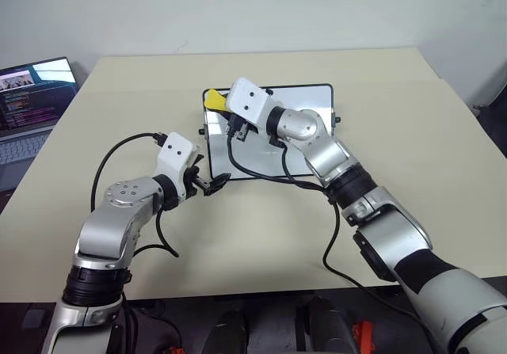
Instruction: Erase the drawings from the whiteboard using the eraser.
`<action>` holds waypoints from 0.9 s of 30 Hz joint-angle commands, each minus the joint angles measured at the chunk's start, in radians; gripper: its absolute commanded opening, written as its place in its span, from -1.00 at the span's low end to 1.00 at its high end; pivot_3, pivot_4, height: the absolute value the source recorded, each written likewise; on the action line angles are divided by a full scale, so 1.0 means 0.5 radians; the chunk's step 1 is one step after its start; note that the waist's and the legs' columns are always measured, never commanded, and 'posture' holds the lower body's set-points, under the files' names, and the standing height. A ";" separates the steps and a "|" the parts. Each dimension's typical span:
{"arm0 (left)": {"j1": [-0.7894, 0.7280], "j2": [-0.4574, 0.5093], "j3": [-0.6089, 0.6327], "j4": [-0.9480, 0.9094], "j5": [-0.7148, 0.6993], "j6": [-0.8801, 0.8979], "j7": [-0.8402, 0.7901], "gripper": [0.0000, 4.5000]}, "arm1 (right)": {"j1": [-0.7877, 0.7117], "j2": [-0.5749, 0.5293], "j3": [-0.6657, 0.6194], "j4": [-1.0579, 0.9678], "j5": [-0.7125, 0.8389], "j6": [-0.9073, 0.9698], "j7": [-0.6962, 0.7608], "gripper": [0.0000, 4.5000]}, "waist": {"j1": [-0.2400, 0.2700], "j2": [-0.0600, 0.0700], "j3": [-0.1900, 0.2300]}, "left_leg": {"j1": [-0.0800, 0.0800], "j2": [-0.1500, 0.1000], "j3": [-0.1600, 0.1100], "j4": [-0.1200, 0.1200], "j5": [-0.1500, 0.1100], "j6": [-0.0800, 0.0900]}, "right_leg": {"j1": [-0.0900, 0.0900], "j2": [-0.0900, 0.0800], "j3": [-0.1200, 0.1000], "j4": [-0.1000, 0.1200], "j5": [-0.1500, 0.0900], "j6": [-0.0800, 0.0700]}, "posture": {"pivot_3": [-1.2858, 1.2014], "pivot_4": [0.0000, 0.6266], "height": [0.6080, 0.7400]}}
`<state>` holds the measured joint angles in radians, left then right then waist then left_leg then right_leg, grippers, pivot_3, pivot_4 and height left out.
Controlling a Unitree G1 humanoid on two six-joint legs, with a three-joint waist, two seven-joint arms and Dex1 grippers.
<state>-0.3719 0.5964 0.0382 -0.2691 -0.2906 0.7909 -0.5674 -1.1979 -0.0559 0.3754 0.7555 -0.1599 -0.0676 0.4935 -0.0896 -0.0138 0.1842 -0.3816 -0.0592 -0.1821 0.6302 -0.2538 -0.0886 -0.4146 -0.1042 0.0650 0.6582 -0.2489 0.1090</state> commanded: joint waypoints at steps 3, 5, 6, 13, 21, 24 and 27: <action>0.006 -0.019 -0.005 -0.142 -0.017 0.032 0.037 1.00 | -0.179 0.069 -0.044 0.339 -0.089 -0.201 -0.109 -0.57 | -0.003 0.000 0.000 | 0.000 0.001 0.000 0.000 0.000 0.000 | -0.001 0.002 0.002 0.002 0.000 -0.001 | 0.03 -0.52 1.00; 0.017 -0.015 0.007 -0.167 -0.025 0.046 0.042 1.00 | -0.218 0.074 -0.039 0.462 -0.124 -0.246 -0.144 -0.57 | -0.003 0.000 0.000 | 0.000 0.001 0.000 0.000 0.000 -0.001 | -0.002 0.002 0.002 0.003 0.000 -0.001 | 0.03 -0.52 1.00; 0.024 -0.012 0.017 -0.177 -0.028 0.051 0.045 1.00 | -0.235 0.080 -0.048 0.518 -0.132 -0.262 -0.162 -0.57 | -0.003 0.000 0.000 | 0.000 0.001 0.000 0.000 0.000 -0.001 | -0.002 0.003 0.002 0.003 0.000 -0.001 | 0.03 -0.52 1.00; 0.053 0.002 0.052 -0.249 -0.044 0.099 0.069 1.00 | -0.287 0.090 -0.071 0.815 -0.192 -0.359 -0.273 -0.57 | -0.013 0.000 0.000 | 0.000 0.002 0.000 0.000 0.000 -0.001 | -0.003 0.004 0.003 0.004 0.001 -0.002 | 0.03 -0.52 1.00; 0.046 0.024 0.077 -0.273 -0.058 0.119 0.083 1.00 | -0.280 0.174 -0.145 0.946 -0.170 -0.260 -0.221 -0.57 | -0.043 0.000 0.000 | 0.001 0.002 0.000 0.000 0.001 -0.001 | -0.003 0.004 0.004 0.006 0.000 -0.002 | 0.03 -0.52 1.00; 0.040 0.027 0.079 -0.269 -0.062 0.120 0.083 1.00 | -0.275 0.183 -0.147 0.965 -0.198 -0.231 -0.212 -0.57 | -0.045 0.000 0.000 | 0.003 0.002 0.000 0.000 0.000 0.000 | -0.003 0.005 0.004 0.008 0.001 -0.002 | 0.03 -0.52 1.00; 0.039 0.027 0.078 -0.268 -0.062 0.118 0.083 1.00 | -0.257 0.191 -0.136 0.972 -0.221 -0.201 -0.182 -0.57 | -0.046 0.000 0.000 | 0.004 0.003 -0.001 0.000 0.001 0.001 | -0.002 0.006 0.004 0.010 0.002 -0.004 | 0.03 -0.52 1.00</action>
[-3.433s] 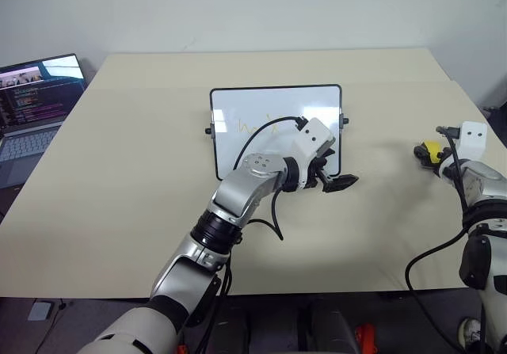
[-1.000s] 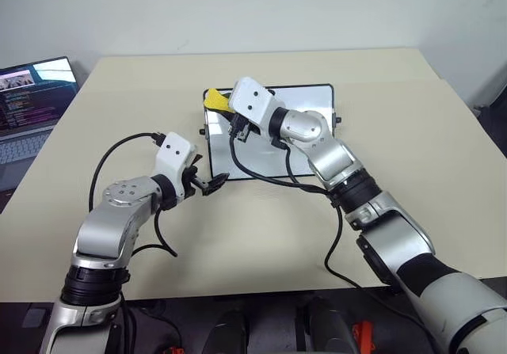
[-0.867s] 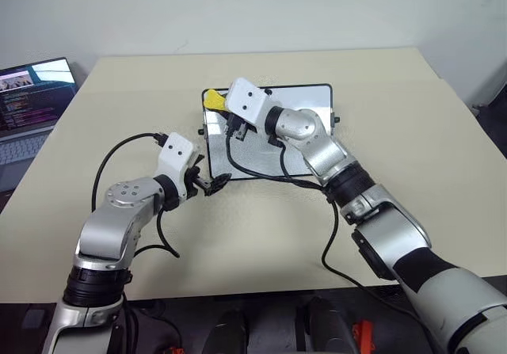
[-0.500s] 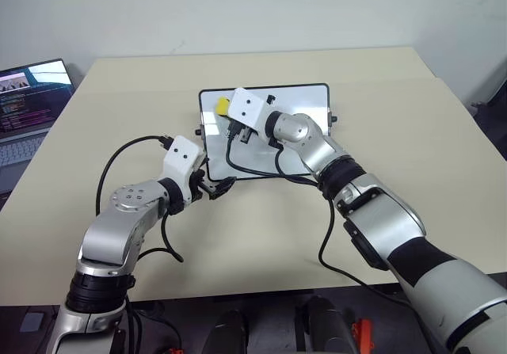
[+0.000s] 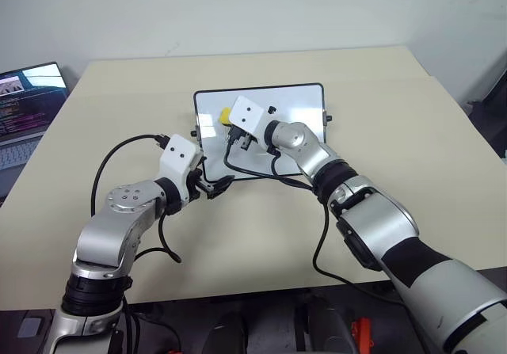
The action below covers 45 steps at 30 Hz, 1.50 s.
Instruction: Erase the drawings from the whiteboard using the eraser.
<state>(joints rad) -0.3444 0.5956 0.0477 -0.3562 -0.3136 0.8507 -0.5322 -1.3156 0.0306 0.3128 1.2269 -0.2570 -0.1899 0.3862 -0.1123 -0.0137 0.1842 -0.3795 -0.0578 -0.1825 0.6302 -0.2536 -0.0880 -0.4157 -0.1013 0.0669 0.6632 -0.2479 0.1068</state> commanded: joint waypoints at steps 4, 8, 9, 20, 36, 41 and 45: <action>-0.018 0.030 0.059 -0.091 -0.016 -0.005 0.013 1.00 | 0.026 0.041 -0.038 0.024 0.009 0.067 0.103 -0.57 | -0.001 0.000 0.000 | 0.005 0.002 -0.001 0.000 0.000 0.000 | 0.003 0.003 0.000 0.002 0.001 -0.002 | 0.03 -0.52 1.00; -0.026 0.034 0.059 -0.086 -0.017 -0.006 0.009 1.00 | 0.076 0.066 -0.113 0.017 0.057 0.078 0.069 -0.57 | -0.001 0.000 0.000 | 0.015 0.004 -0.001 -0.001 0.000 0.001 | 0.013 0.005 0.000 0.001 0.002 -0.003 | 0.03 -0.52 1.00; -0.029 0.035 0.059 -0.084 -0.017 -0.006 0.009 1.00 | 0.087 0.072 -0.138 0.016 0.076 0.087 0.076 -0.57 | 0.000 0.000 0.000 | 0.018 0.004 -0.001 -0.001 0.000 0.001 | 0.017 0.005 0.000 0.001 0.002 -0.003 | 0.03 -0.52 1.00; -0.050 0.040 0.049 -0.069 -0.020 -0.011 -0.003 1.00 | 0.239 0.063 -0.135 -0.009 0.042 0.178 0.178 -0.57 | 0.000 0.000 -0.001 | 0.028 0.005 -0.002 -0.002 0.000 0.001 | 0.024 0.007 0.002 0.002 0.002 -0.004 | 0.03 -0.52 1.00; -0.075 0.034 0.031 -0.041 -0.014 -0.032 -0.007 1.00 | 0.581 -0.352 -0.099 -0.685 -0.026 0.353 0.218 -0.57 | 0.066 -0.003 -0.002 | 0.033 0.008 -0.005 0.000 0.004 0.002 | 0.038 0.010 -0.004 -0.002 0.004 -0.005 | 0.03 -0.52 1.00; -0.091 0.027 0.010 -0.029 -0.011 -0.039 -0.013 1.00 | 0.647 -0.347 -0.079 -0.851 -0.013 0.411 0.247 -0.57 | 0.058 -0.002 -0.002 | 0.035 0.009 -0.005 0.000 0.005 0.002 | 0.040 0.010 -0.004 -0.002 0.004 -0.005 | 0.03 -0.52 1.00; -0.093 0.033 0.015 -0.027 -0.012 -0.040 -0.018 1.00 | 0.610 -0.245 -0.052 -0.879 -0.008 0.443 0.230 -0.57 | 0.055 -0.003 -0.002 | 0.034 0.010 -0.005 -0.001 0.005 0.002 | 0.040 0.010 -0.004 -0.004 0.004 -0.005 | 0.03 -0.52 1.00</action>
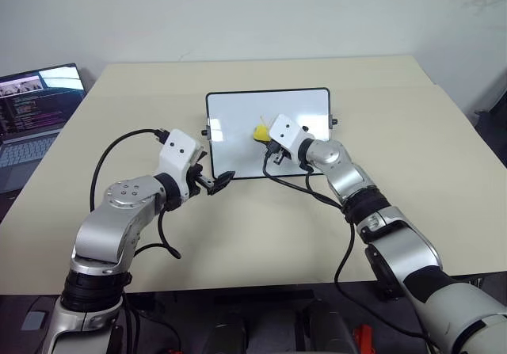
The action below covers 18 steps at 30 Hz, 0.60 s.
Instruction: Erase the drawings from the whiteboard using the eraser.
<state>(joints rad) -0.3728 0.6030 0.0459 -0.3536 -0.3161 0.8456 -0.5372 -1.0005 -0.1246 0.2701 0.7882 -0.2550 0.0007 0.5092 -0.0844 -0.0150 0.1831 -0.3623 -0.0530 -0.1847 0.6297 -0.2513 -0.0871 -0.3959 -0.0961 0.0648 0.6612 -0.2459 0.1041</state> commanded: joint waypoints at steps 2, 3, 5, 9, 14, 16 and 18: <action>-0.036 0.024 0.025 -0.031 -0.006 -0.030 -0.011 1.00 | -0.075 0.130 0.046 0.051 -0.028 0.057 -0.061 -0.57 | -0.014 0.000 0.000 | 0.000 0.001 0.001 -0.001 0.000 0.000 | 0.000 0.001 0.001 -0.001 0.000 0.000 | 0.03 -0.52 1.00; -0.035 0.026 0.027 -0.031 -0.006 -0.030 -0.012 1.00 | -0.097 0.152 0.050 0.076 -0.035 0.050 -0.081 -0.57 | -0.022 0.000 0.000 | 0.000 0.002 0.001 -0.001 0.000 0.000 | -0.001 0.002 0.001 -0.001 0.000 0.000 | 0.03 -0.52 1.00; -0.032 0.026 0.030 -0.032 -0.006 -0.029 -0.010 1.00 | -0.170 0.214 0.060 0.145 -0.049 0.022 -0.129 -0.57 | -0.032 0.000 0.000 | 0.000 0.008 0.004 -0.002 0.000 0.000 | -0.004 0.008 0.002 -0.001 0.002 -0.003 | 0.03 -0.52 1.00; -0.028 0.020 0.033 -0.040 -0.010 -0.025 -0.004 1.00 | -0.370 0.360 0.088 0.324 -0.097 -0.042 -0.252 -0.57 | -0.042 0.000 0.001 | -0.005 0.022 0.007 -0.005 0.000 0.000 | -0.016 0.021 0.002 0.001 0.006 -0.012 | 0.03 -0.52 1.00; -0.027 0.015 0.031 -0.043 -0.010 -0.026 0.001 1.00 | -0.516 0.434 0.065 0.498 -0.095 -0.074 -0.355 -0.57 | -0.044 0.000 0.001 | -0.006 0.025 0.007 -0.009 0.000 -0.001 | -0.019 0.024 0.002 0.000 0.005 -0.016 | 0.03 -0.52 1.00; -0.026 0.014 0.032 -0.044 -0.010 -0.025 0.004 1.00 | -0.541 0.440 0.059 0.536 -0.091 -0.074 -0.386 -0.57 | -0.039 0.000 0.001 | -0.008 0.025 0.007 -0.011 -0.001 -0.002 | -0.019 0.024 0.001 -0.004 0.005 -0.016 | 0.03 -0.52 1.00; -0.025 0.013 0.032 -0.045 -0.009 -0.024 0.007 1.00 | -0.543 0.430 0.054 0.564 -0.085 -0.076 -0.397 -0.57 | -0.035 0.000 0.001 | -0.009 0.025 0.007 -0.012 -0.001 -0.002 | -0.019 0.024 0.001 -0.008 0.005 -0.016 | 0.03 -0.52 1.00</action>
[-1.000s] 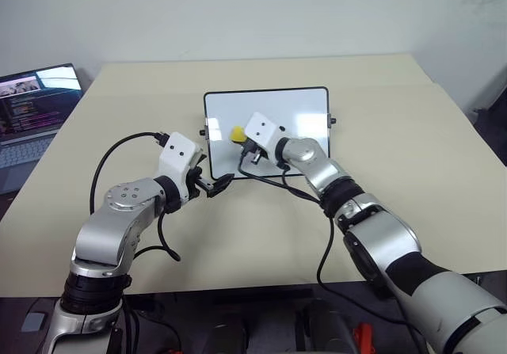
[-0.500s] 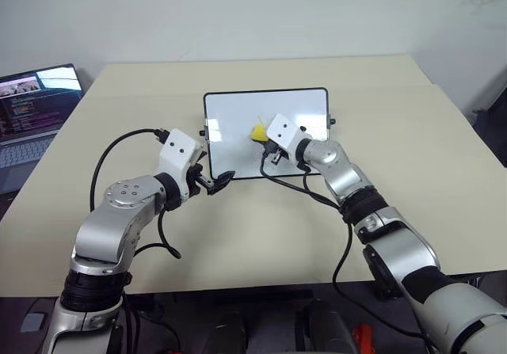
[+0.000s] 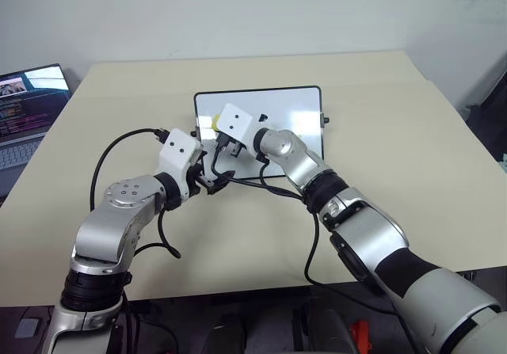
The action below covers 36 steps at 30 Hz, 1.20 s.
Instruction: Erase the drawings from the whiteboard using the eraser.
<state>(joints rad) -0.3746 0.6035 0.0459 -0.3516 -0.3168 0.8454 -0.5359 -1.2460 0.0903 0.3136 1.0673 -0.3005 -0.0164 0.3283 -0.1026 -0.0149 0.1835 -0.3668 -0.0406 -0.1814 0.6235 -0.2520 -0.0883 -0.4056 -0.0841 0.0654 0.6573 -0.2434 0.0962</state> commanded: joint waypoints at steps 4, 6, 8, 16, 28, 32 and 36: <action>-0.019 0.009 0.030 -0.045 -0.009 -0.027 0.005 1.00 | -0.010 -0.046 -0.020 0.019 0.006 -0.043 0.010 -0.57 | 0.000 0.000 0.001 | -0.001 0.000 0.000 -0.001 -0.001 -0.001 | -0.002 0.000 0.000 -0.001 0.000 0.000 | 0.03 -0.52 1.00; -0.020 0.004 0.023 -0.035 -0.007 -0.034 0.003 1.00 | 0.047 -0.079 0.010 -0.014 -0.007 -0.045 0.085 -0.57 | 0.000 0.000 0.000 | -0.001 0.000 0.000 -0.001 -0.001 -0.001 | -0.002 0.000 0.000 -0.001 0.000 0.000 | 0.03 -0.52 1.00; -0.025 0.000 0.015 -0.026 -0.005 -0.040 0.001 1.00 | 0.097 -0.096 0.037 -0.048 -0.022 -0.034 0.140 -0.57 | 0.004 0.000 0.000 | -0.001 0.000 0.000 0.000 -0.001 -0.001 | 0.000 0.000 0.000 -0.001 0.000 0.000 | 0.03 -0.52 1.00; -0.039 -0.010 0.007 -0.015 -0.004 -0.043 -0.005 1.00 | 0.361 -0.228 0.158 -0.279 -0.088 0.080 0.344 -0.57 | 0.005 0.000 0.000 | 0.003 0.000 0.001 0.001 0.000 -0.001 | 0.003 0.000 0.000 0.003 -0.001 0.000 | 0.03 -0.52 1.00; -0.088 0.000 0.065 0.004 -0.039 -0.052 -0.033 1.00 | 0.702 -0.431 -0.258 -1.580 0.567 0.318 0.745 -0.57 | 0.037 -0.002 0.004 | -0.003 0.001 0.000 0.004 0.000 -0.002 | 0.000 0.000 0.000 0.002 0.000 0.001 | 0.03 -0.52 1.00; -0.113 0.021 0.077 0.013 -0.038 -0.068 -0.048 1.00 | 0.840 -0.601 -0.306 -1.935 0.623 0.363 0.809 -0.57 | 0.034 -0.002 0.004 | -0.002 0.001 0.001 0.000 0.000 -0.002 | -0.002 0.000 -0.001 -0.001 -0.001 0.001 | 0.03 -0.52 1.00; -0.160 0.074 0.096 0.050 -0.037 -0.093 -0.081 1.00 | 1.039 -0.880 -0.437 -2.209 0.725 0.486 0.896 -0.57 | 0.047 -0.003 0.004 | -0.008 0.002 0.000 0.000 -0.002 -0.003 | 0.000 -0.001 -0.003 -0.012 -0.001 0.002 | 0.03 -0.52 1.00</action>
<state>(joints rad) -0.4309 0.6209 0.0595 -0.3127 -0.3321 0.8239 -0.5646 -0.7253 -0.3195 0.1551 0.0293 0.0319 0.2113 0.7645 -0.0790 -0.0164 0.1856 -0.3726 -0.0399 -0.1813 0.6237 -0.2531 -0.0900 -0.4059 -0.0847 0.0632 0.6490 -0.2439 0.0974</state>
